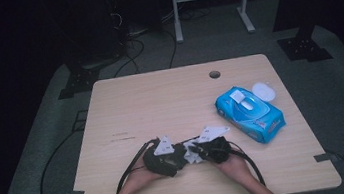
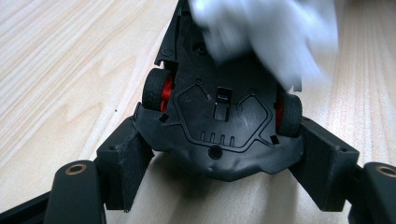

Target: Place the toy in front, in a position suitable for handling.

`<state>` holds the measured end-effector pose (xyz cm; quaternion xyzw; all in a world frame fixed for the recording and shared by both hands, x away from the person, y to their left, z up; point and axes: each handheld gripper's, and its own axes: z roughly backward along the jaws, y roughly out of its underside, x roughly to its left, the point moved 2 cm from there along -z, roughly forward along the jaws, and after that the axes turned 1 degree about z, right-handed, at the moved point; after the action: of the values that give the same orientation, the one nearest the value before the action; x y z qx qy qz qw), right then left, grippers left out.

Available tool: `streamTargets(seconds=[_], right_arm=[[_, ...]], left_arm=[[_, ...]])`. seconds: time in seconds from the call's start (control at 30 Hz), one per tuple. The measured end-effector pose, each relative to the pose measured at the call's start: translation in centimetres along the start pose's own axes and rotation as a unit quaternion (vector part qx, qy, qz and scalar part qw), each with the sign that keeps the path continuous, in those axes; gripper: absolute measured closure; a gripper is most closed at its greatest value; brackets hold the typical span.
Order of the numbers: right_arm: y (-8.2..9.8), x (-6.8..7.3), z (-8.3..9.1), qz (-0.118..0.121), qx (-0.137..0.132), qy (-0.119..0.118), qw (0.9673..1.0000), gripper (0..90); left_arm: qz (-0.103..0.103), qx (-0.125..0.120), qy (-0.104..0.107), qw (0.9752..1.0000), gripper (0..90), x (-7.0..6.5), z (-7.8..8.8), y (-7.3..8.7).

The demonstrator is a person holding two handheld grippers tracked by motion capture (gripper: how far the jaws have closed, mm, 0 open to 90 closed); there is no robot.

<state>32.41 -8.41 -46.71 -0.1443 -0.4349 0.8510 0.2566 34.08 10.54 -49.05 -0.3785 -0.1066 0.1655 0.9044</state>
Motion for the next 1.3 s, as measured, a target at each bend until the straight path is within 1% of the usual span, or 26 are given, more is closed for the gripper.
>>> streamTargets(seconds=[0.03, 0.1, 0.13, 0.2, 0.23, 0.3, 0.37, 0.43, 0.5, 0.53, 0.57, 0.6, 0.63, 0.67, 0.73, 0.83, 0.9, 0.93, 0.97, 1.0, 1.03, 1.07, 1.1, 1.2, 1.23, 1.3], right_arm=[[-0.1, 0.7, -0.4, 0.004, -0.002, -0.019, 0.9998, 83.2], [-0.4, 1.4, -0.7, 0.033, 0.004, -0.010, 0.9994, 83.2], [-0.5, 1.2, -0.5, 0.032, 0.009, -0.009, 0.9994, 83.1], [-0.2, 0.0, 0.0, 0.019, 0.010, 0.007, 0.9997, 83.2], [0.1, -0.8, 0.5, 0.011, 0.012, 0.023, 0.9996, 83.2], [0.7, -2.5, 1.5, -0.008, 0.014, 0.052, 0.9985, 83.2], [1.2, -3.7, 2.4, -0.025, 0.015, 0.070, 0.9971, 83.2], [1.5, -4.1, 2.6, -0.042, 0.010, 0.064, 0.9970, 83.2], [1.4, -3.6, 2.3, -0.035, 0.006, 0.062, 0.9975, 83.1], [1.3, -3.2, 2.0, -0.036, 0.002, 0.044, 0.9984, 83.1], [1.2, -2.8, 1.8, -0.030, 0.001, 0.031, 0.9991, 83.1], [1.1, -2.5, 1.7, -0.015, 0.004, 0.039, 0.9991, 83.1], [1.0, -2.4, 1.7, -0.009, 0.006, 0.042, 0.9991, 83.1], [1.1, -2.6, 1.8, -0.015, 0.008, 0.040, 0.9991, 83.1], [1.3, -3.4, 2.1, -0.038, 0.006, 0.050, 0.9980, 83.2], [1.7, -4.2, 2.5, -0.055, 0.006, 0.052, 0.9971, 83.2], [1.5, -3.5, 2.4, -0.044, 0.008, 0.056, 0.9974, 83.1], [1.4, -3.1, 2.3, -0.041, 0.006, 0.045, 0.9981, 83.1], [1.3, -2.6, 2.2, -0.041, 0.006, 0.024, 0.9989, 83.1], [1.3, -2.2, 2.0, -0.034, 0.008, 0.016, 0.9993, 83.1], [1.1, -1.8, 1.9, -0.017, 0.012, 0.027, 0.9994, 83.1], [1.1, -1.8, 1.9, -0.009, 0.018, 0.030, 0.9993, 83.2], [1.1, -2.2, 2.1, -0.017, 0.020, 0.033, 0.9991, 83.2], [1.8, -3.9, 2.8, -0.058, 0.018, 0.051, 0.9969, 83.2], [2.0, -4.3, 3.1, -0.071, 0.019, 0.050, 0.9961, 83.3], [2.0, -4.1, 3.1, -0.071, 0.018, 0.036, 0.9967, 83.2]], left_arm=[[0.001, 0.001, 0.001, 1.0000, 26.0, 0.0, 0.0, 0.0], [-0.002, 0.001, -0.002, 1.0000, 26.0, 0.1, 0.2, 0.1], [-0.003, 0.002, -0.003, 1.0000, 26.0, 0.1, 0.2, 0.2], [0.000, 0.001, -0.005, 1.0000, 26.0, 0.3, 0.3, 0.3], [0.000, 0.000, -0.004, 1.0000, 26.0, 0.4, 0.3, 0.3], [0.002, 0.002, -0.004, 1.0000, 26.0, 0.4, 0.4, 0.4], [0.000, 0.003, -0.005, 1.0000, 26.0, 0.5, 0.4, 0.4], [0.003, 0.003, -0.003, 1.0000, 26.0, 0.5, 0.4, 0.4], [0.004, 0.003, -0.003, 1.0000, 26.1, 0.5, 0.4, 0.4], [0.003, 0.004, -0.003, 1.0000, 26.0, 0.5, 0.4, 0.4], [0.003, 0.005, -0.003, 1.0000, 26.1, 0.5, 0.4, 0.4], [0.004, 0.004, -0.003, 1.0000, 26.1, 0.5, 0.5, 0.4], [0.002, 0.005, -0.004, 1.0000, 26.1, 0.5, 0.5, 0.5], [0.002, 0.005, -0.004, 1.0000, 26.0, 0.6, 0.5, 0.4], [0.007, 0.004, -0.004, 1.0000, 26.0, 0.6, 0.5, 0.5], [0.006, 0.004, -0.004, 1.0000, 26.0, 0.6, 0.5, 0.5], [0.005, 0.006, -0.005, 1.0000, 26.0, 0.7, 0.6, 0.5], [0.007, 0.006, -0.006, 0.9999, 26.0, 0.8, 0.6, 0.6], [0.009, 0.005, -0.008, 0.9999, 26.0, 0.9, 0.7, 0.6], [0.009, 0.007, -0.010, 0.9999, 26.0, 1.0, 0.7, 0.7], [0.010, 0.006, -0.010, 0.9999, 26.1, 1.0, 0.7, 0.7], [0.012, 0.007, -0.011, 0.9999, 26.1, 1.0, 0.7, 0.7], [0.014, 0.007, -0.013, 0.9998, 26.1, 1.0, 0.8, 0.7], [0.017, 0.007, -0.016, 0.9997, 26.1, 1.2, 0.8, 0.8], [0.016, 0.007, -0.016, 0.9997, 26.1, 1.2, 0.8, 0.8], [0.016, 0.006, -0.017, 0.9997, 26.1, 1.2, 0.8, 0.8]])
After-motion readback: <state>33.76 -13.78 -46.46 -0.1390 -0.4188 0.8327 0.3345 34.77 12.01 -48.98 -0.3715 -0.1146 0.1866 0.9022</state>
